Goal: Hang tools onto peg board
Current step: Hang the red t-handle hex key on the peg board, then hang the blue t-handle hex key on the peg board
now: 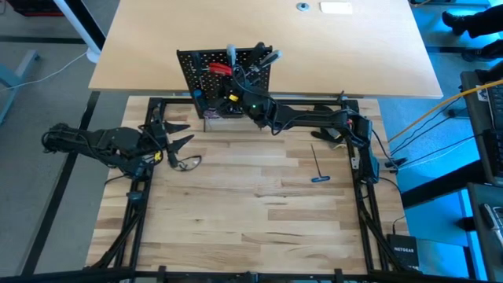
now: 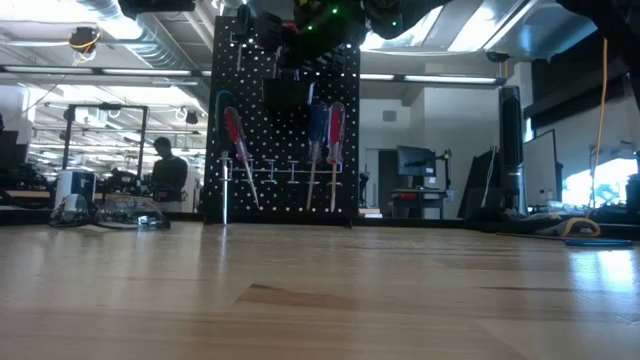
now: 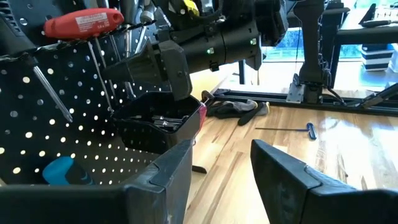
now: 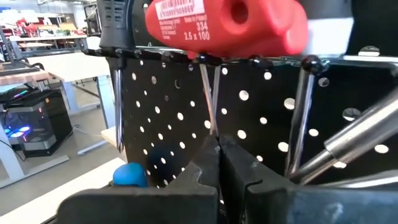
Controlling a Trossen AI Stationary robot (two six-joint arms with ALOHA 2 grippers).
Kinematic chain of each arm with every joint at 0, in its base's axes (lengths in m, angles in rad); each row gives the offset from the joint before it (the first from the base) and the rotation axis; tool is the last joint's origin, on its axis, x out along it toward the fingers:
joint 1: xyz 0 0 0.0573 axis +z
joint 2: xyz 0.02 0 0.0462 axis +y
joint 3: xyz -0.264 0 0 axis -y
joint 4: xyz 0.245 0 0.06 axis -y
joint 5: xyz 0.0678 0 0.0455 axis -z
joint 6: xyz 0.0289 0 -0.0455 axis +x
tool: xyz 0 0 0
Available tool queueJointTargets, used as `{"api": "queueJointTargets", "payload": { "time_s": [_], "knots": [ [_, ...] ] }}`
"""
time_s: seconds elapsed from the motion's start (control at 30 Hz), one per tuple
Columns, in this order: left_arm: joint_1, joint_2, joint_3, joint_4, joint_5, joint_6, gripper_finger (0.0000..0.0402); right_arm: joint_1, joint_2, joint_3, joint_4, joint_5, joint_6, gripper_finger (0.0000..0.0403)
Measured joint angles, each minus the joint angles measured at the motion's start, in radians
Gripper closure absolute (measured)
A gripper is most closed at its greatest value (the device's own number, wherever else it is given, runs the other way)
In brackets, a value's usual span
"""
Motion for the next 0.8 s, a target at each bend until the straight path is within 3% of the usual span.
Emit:
{"api": "queueJointTargets", "payload": {
  "time_s": [0.3,0.6,0.8],
  "knots": [
    [0.000,0.000,0.000,0.000,0.000,-0.001,0.0247,0.000,0.009,-0.002,-0.047,0.002,0.007,0.0374],
    [0.000,0.000,0.000,-0.006,0.000,-0.003,0.0247,0.008,0.009,-0.003,-0.095,0.001,0.003,0.0302],
    [0.000,0.000,0.000,-0.006,0.000,-0.003,0.0247,0.043,-0.008,0.000,-0.092,0.084,-0.083,0.0272]
  ]
}}
